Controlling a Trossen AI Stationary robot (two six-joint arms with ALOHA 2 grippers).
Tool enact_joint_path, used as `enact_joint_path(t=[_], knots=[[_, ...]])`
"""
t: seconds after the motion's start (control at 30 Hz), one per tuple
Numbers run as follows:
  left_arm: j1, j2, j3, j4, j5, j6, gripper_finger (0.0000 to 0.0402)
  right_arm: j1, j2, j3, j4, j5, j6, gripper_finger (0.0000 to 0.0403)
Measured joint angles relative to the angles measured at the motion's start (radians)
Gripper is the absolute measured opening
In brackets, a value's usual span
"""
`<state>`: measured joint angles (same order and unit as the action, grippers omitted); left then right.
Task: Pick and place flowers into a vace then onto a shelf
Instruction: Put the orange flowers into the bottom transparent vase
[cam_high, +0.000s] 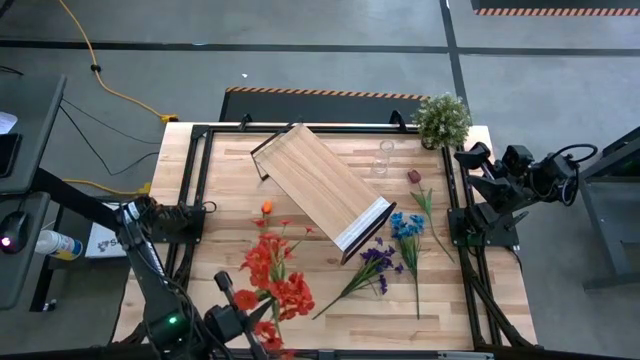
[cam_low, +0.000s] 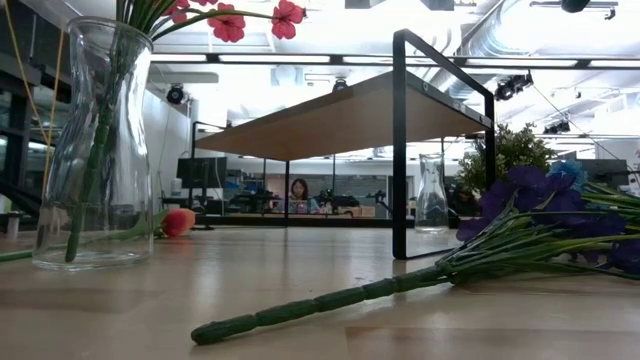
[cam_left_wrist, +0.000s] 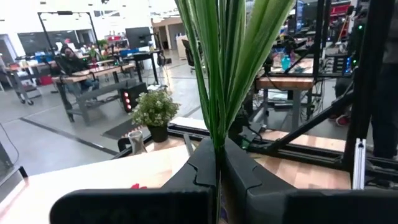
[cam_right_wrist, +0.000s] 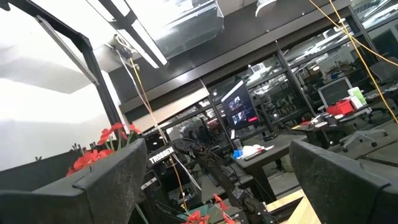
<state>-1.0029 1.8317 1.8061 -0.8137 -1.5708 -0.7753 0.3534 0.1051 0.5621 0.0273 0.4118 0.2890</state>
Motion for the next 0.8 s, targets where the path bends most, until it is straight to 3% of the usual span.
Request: enact_joint_path(t=[0.13,0.63,0.8], knots=[[0.024,0.0,0.0,-0.035,0.004,-0.018,0.0038,0.0,0.0,0.0,0.0,0.0,0.002,0.0381],[0.149,0.0,-0.001,-0.09,0.223,-0.019,0.0038,0.0,0.0,0.0,0.0,0.0,-0.001,0.0381],[0.144,-0.001,-0.001,-0.195,0.239,-0.135,0.0038,0.0,0.0,0.0,0.0,-0.003,-0.001,0.0381]])
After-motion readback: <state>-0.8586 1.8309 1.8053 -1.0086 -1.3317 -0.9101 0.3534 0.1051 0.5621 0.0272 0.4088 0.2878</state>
